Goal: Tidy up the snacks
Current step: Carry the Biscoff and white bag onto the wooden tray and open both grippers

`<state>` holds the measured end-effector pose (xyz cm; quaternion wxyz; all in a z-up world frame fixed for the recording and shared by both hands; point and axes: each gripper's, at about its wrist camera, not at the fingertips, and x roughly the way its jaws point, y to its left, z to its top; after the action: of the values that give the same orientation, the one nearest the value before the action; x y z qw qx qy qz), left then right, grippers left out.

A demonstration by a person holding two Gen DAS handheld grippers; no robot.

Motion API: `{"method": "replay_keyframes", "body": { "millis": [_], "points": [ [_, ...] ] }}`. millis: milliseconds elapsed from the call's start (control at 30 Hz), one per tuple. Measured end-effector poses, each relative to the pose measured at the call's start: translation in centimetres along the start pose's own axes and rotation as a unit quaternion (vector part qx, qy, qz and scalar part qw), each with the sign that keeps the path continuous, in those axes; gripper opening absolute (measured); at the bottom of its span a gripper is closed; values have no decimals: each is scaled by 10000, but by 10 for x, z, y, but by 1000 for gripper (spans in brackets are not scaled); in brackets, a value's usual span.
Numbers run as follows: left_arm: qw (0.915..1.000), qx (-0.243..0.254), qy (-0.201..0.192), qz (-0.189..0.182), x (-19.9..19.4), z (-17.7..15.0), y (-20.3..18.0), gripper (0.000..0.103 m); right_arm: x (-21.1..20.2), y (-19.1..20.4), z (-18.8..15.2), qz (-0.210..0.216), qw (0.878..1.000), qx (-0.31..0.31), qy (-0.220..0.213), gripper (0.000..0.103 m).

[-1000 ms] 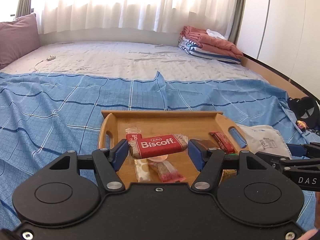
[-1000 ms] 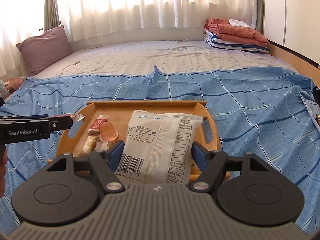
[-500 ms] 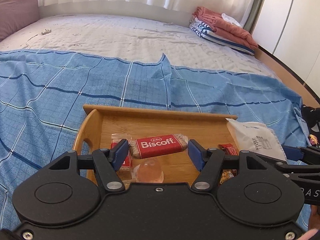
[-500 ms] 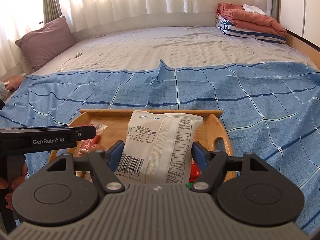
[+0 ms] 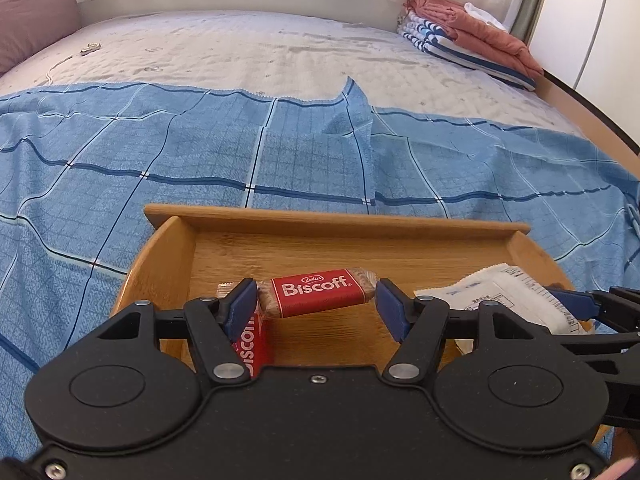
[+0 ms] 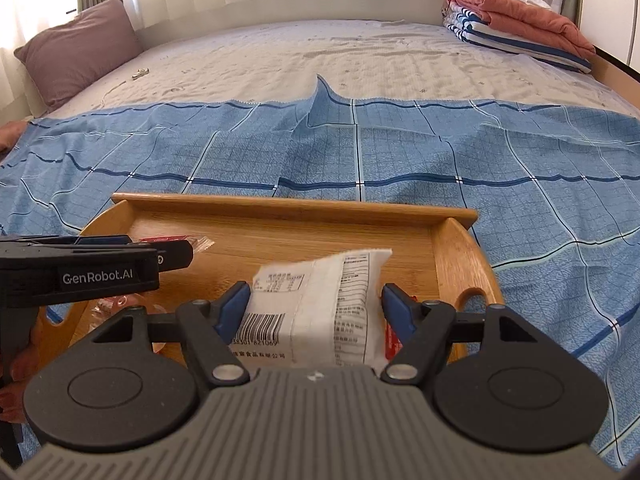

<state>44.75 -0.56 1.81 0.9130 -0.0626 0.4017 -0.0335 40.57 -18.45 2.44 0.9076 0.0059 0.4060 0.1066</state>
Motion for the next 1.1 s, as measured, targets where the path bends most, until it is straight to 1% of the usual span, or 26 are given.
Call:
{"method": "replay_keyframes", "body": {
  "millis": [67,167,633,733,800,900,933,967,1033,1100],
  "points": [
    [10000,-33,13,7,5,1,1,63,7,1,1,-34,10000,-7,5,73],
    [10000,54,-6,56,8,1,1,63,17,0,0,-13,9999,100,25,73],
    [9994,266,-103,183,16,-6,-2,63,25,-2,-6,-7,9996,219,-169,74],
    [9993,308,-109,207,15,-6,-4,64,24,-3,-7,5,9994,250,-225,76],
    [9992,320,-105,234,14,-7,-5,64,23,-4,-8,-25,9993,287,-256,82],
    [9993,269,-101,246,8,-7,-4,68,14,-6,-9,28,9984,397,-402,86],
    [9993,243,-111,243,5,-8,-3,72,10,-6,-10,37,9981,434,-447,88],
    [9994,211,-118,249,2,-8,-2,78,5,-6,-10,49,9978,456,-488,89],
    [9995,125,-150,257,-7,-10,1,86,-6,-6,-12,31,9973,458,-568,91],
    [9996,85,-173,200,-17,-13,3,87,-18,-5,-15,46,9967,471,-666,94]
  ]
}}
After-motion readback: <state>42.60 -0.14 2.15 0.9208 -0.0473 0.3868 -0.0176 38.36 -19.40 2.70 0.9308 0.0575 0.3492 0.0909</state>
